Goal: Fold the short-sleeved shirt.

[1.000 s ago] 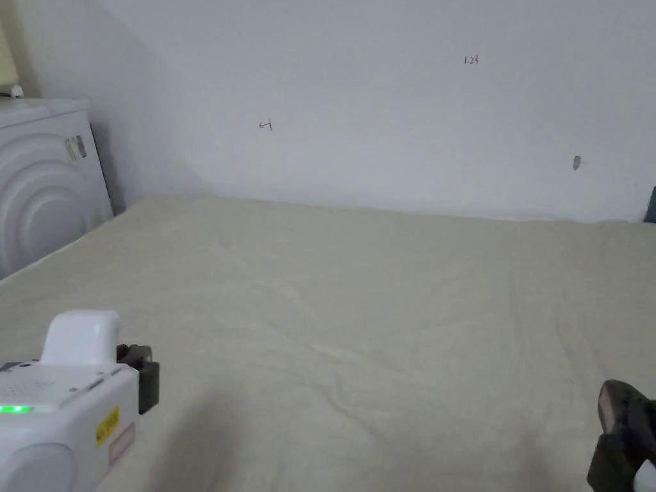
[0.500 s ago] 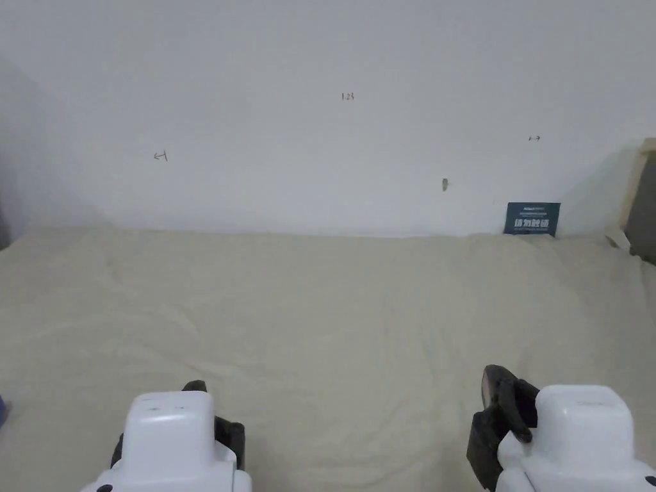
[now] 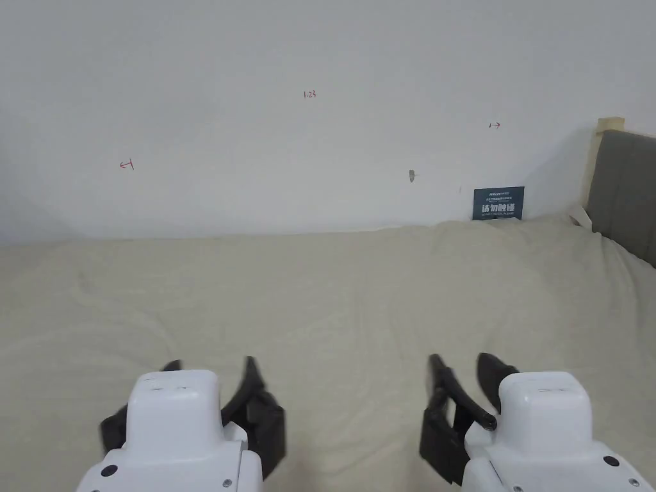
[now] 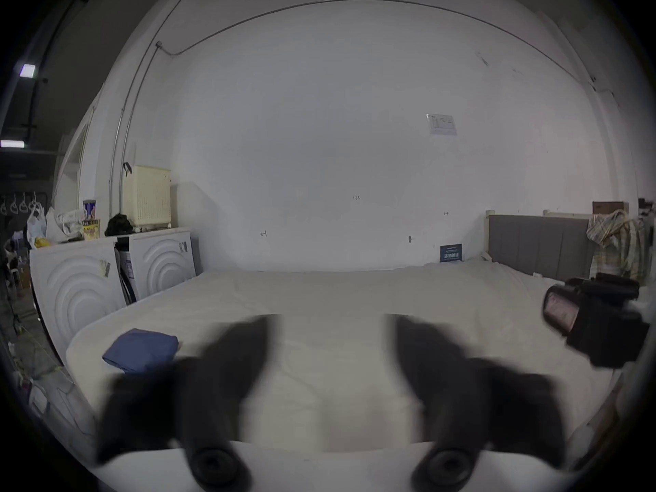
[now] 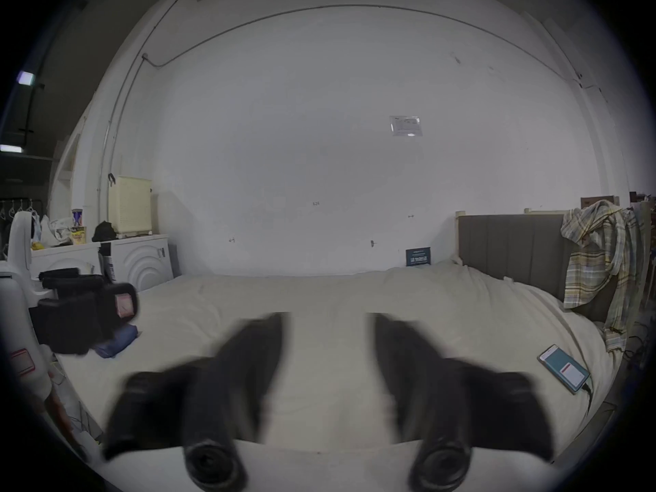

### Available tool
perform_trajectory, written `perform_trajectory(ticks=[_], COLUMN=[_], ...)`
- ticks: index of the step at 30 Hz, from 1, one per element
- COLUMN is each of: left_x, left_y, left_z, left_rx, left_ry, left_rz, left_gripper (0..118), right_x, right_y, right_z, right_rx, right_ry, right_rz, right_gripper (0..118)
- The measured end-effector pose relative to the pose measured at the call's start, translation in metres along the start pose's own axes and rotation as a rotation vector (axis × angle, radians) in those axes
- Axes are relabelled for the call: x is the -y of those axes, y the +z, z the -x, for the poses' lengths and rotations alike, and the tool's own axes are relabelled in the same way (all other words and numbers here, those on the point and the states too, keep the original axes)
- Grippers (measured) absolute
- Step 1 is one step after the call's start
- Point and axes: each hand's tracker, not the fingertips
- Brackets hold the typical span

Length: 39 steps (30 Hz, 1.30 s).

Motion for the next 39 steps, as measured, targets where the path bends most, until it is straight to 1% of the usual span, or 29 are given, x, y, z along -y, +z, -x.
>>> perform_trajectory(ticks=[1, 2, 3, 4, 6, 8, 10, 11, 14, 15, 16, 17, 20, 22, 26, 29, 33, 34, 35, 36, 37, 39], left_x=[0.000, 0.000, 0.001, -0.002, -0.004, -0.006, -0.009, -0.011, -0.013, -0.014, -0.013, -0.013, -0.013, -0.013, -0.010, -0.008, -0.010, -0.010, -0.010, -0.010, -0.010, -0.010], left_y=[-0.001, -0.002, 0.002, 0.004, 0.005, 0.007, 0.006, 0.007, 0.010, 0.011, 0.012, 0.013, 0.015, 0.015, 0.017, 0.019, 0.020, 0.020, 0.021, 0.021, 0.021, 0.021], left_z=[0.001, 0.000, 0.001, 0.000, 0.001, 0.002, 0.005, 0.006, 0.010, 0.011, 0.013, 0.014, 0.015, 0.014, 0.012, 0.014, 0.015, 0.013, 0.011, 0.014, 0.015, 0.014], left_rx=[0.006, 0.000, 0.014, -0.019, -0.034, -0.040, -0.037, -0.035, -0.039, -0.039, -0.041, -0.049, -0.053, -0.053, -0.048, -0.052, -0.041, -0.046, -0.048, -0.051, -0.058, -0.056], left_ry=[0.006, 0.006, 0.009, -0.017, -0.037, -0.039, -0.032, -0.022, -0.010, -0.010, -0.009, -0.002, -0.012, -0.014, 0.008, 0.028, 0.028, 0.022, 0.017, 0.014, 0.013, 0.016], left_rz=[0.004, 0.006, -0.007, -0.035, -0.041, -0.040, -0.023, -0.021, -0.019, -0.018, -0.018, -0.016, -0.010, -0.006, 0.001, -0.007, -0.002, -0.004, -0.009, -0.012, -0.013, -0.013], left_gripper=[94, 118, 118, 118, 118, 118, 118, 118, 118, 118, 118, 118, 118, 118, 118, 118, 118, 118, 118, 118, 118, 118], right_x=[-0.001, -0.001, -0.001, -0.002, -0.007, -0.012, -0.017, -0.018, -0.022, -0.023, -0.023, -0.023, -0.022, -0.024, -0.025, -0.025, -0.026, -0.025, -0.023, -0.022, -0.023, -0.027], right_y=[-0.001, -0.001, 0.001, 0.003, 0.005, 0.007, 0.007, 0.008, 0.008, 0.008, 0.008, 0.008, 0.009, 0.008, 0.005, 0.004, -0.001, -0.001, 0.001, 0.004, 0.004, 0.002], right_z=[0.000, -0.001, -0.002, -0.003, -0.001, 0.001, -0.001, 0.000, 0.003, 0.005, 0.006, 0.007, 0.002, 0.000, 0.004, 0.001, 0.000, 0.000, 0.000, 0.002, 0.004, 0.005], right_rx=[-0.011, -0.010, -0.009, -0.007, 0.002, 0.036, 0.002, 0.009, 0.062, 0.109, 0.135, 0.145, 0.118, 0.086, 0.156, 0.146, 0.120, 0.117, 0.101, 0.143, 0.140, 0.140], right_ry=[-0.011, -0.019, -0.031, -0.041, -0.053, -0.043, -0.022, -0.024, 0.021, 0.046, 0.068, 0.066, 0.067, 0.063, 0.071, 0.059, 0.041, 0.051, 0.059, 0.053, 0.065, 0.076], right_rz=[0.012, 0.013, 0.000, -0.011, -0.002, 0.011, 0.029, 0.028, 0.029, 0.037, 0.030, 0.011, 0.000, 0.034, 0.088, 0.094, 0.150, 0.142, 0.086, 0.049, 0.032, 0.082], right_gripper=[70, 95, 101, 101, 101, 101, 101, 101, 101, 101, 101, 101, 101, 101, 101, 101, 101, 101, 101, 101, 101, 101])
